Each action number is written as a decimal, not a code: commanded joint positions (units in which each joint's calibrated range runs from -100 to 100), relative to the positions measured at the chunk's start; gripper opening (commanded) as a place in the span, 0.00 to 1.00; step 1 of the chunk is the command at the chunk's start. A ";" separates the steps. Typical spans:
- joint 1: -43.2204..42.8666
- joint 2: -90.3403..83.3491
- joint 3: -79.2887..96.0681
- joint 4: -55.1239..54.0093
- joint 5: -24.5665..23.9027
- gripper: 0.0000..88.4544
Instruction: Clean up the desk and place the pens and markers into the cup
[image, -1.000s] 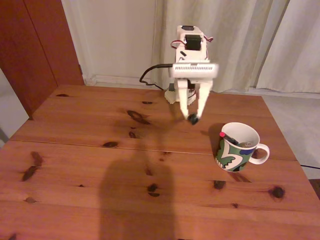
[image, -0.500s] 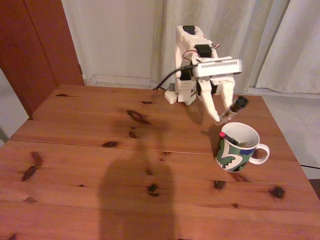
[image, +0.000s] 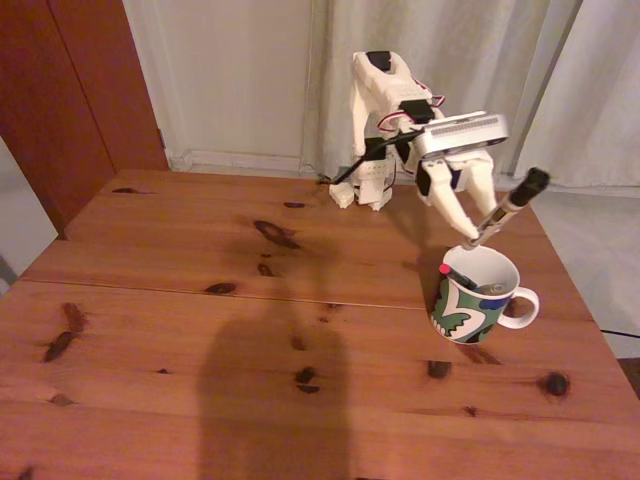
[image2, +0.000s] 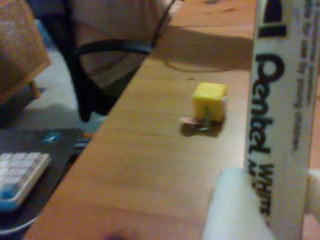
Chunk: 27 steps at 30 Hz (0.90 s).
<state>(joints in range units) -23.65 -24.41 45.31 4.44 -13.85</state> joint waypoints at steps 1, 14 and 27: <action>-2.28 -3.19 0.77 -1.81 0.38 0.01; -5.58 -3.11 7.71 -1.90 -0.19 0.01; -4.86 -3.02 11.50 -1.90 -0.19 0.01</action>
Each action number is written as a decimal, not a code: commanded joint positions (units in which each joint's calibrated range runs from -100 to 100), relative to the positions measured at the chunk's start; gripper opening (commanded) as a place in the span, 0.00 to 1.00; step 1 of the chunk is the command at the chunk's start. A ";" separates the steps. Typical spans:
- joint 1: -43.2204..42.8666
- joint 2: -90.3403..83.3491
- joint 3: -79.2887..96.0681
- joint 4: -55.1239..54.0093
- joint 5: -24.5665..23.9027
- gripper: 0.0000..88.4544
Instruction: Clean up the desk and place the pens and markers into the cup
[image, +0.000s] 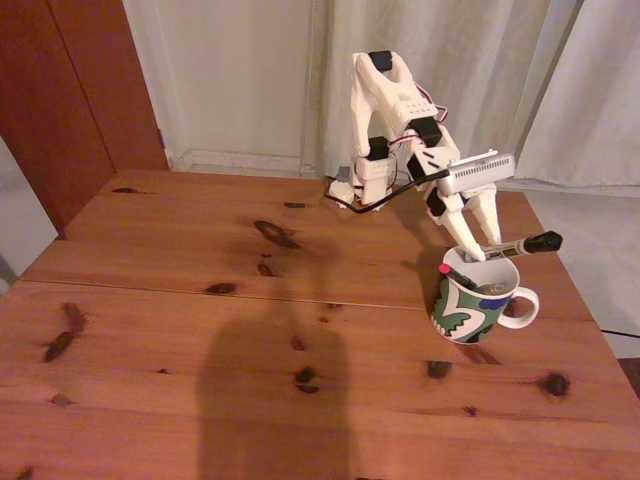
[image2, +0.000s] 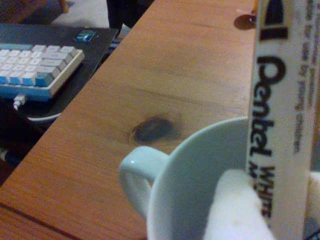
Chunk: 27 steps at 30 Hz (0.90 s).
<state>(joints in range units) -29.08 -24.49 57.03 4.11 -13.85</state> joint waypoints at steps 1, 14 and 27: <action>0.57 -2.94 -0.22 -1.57 -0.19 0.01; 2.74 -3.02 -0.13 -1.57 -0.19 0.06; 3.55 -3.19 -0.22 -1.48 -0.14 0.12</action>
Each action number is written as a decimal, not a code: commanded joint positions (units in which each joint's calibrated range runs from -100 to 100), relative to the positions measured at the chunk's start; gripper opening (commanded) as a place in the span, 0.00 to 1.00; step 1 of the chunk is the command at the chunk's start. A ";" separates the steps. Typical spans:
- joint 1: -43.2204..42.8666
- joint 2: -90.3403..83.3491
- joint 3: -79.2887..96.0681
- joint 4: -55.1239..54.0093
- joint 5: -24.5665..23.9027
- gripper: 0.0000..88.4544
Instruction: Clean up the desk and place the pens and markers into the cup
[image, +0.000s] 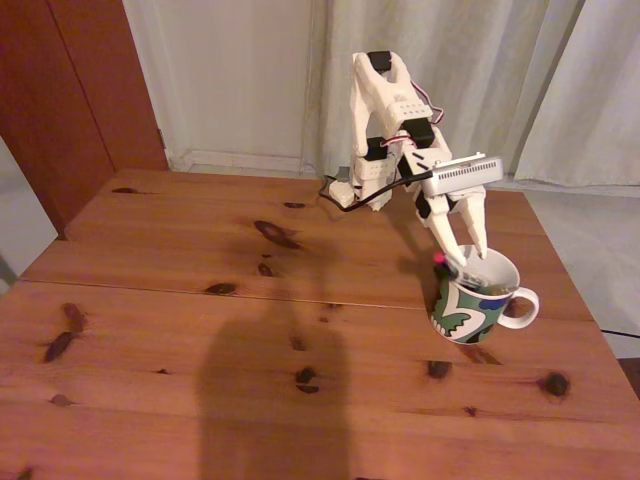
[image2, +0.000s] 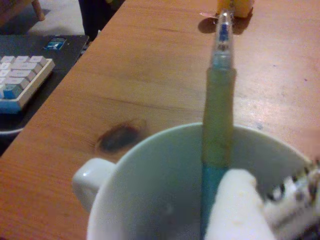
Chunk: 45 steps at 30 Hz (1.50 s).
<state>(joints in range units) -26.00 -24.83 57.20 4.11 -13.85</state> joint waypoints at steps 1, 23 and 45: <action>0.55 -3.26 -0.39 -1.48 -0.14 0.10; 3.84 -31.73 16.02 26.56 -1.61 0.01; 15.10 -55.72 36.04 57.18 -1.08 0.01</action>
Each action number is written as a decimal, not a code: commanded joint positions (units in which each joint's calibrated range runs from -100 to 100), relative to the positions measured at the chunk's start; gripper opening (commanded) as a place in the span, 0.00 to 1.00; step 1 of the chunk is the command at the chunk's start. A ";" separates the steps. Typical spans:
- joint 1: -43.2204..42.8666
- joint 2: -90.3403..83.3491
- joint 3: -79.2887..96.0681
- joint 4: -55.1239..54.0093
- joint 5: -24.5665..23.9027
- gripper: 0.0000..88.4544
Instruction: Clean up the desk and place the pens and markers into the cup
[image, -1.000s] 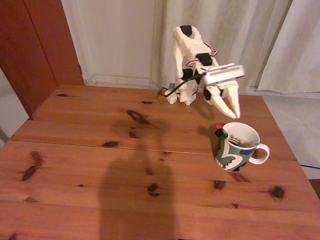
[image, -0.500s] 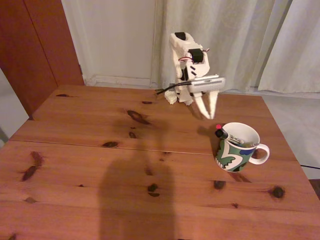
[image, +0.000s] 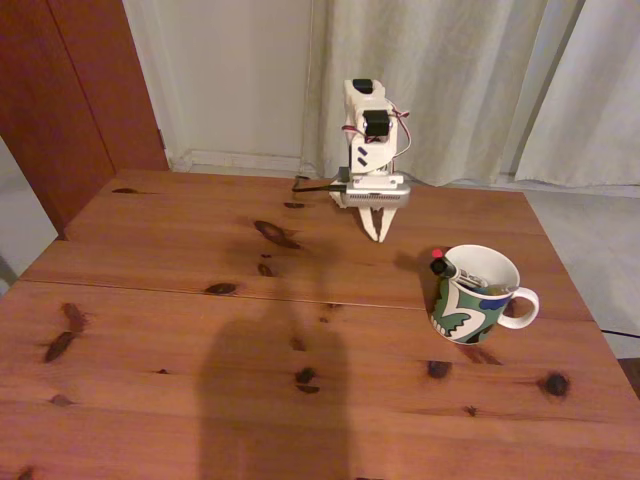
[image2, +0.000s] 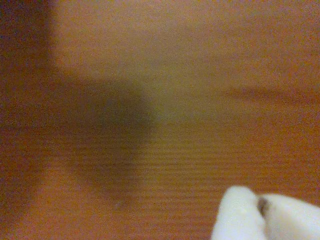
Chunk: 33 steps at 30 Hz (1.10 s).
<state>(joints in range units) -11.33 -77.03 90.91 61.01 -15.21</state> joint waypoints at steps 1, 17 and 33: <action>0.68 -4.93 3.86 0.36 0.28 0.01; 1.64 -19.57 8.64 14.04 4.42 0.01; 8.15 -19.99 8.64 16.45 16.05 0.01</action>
<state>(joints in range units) -3.41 -96.69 99.24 76.69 0.42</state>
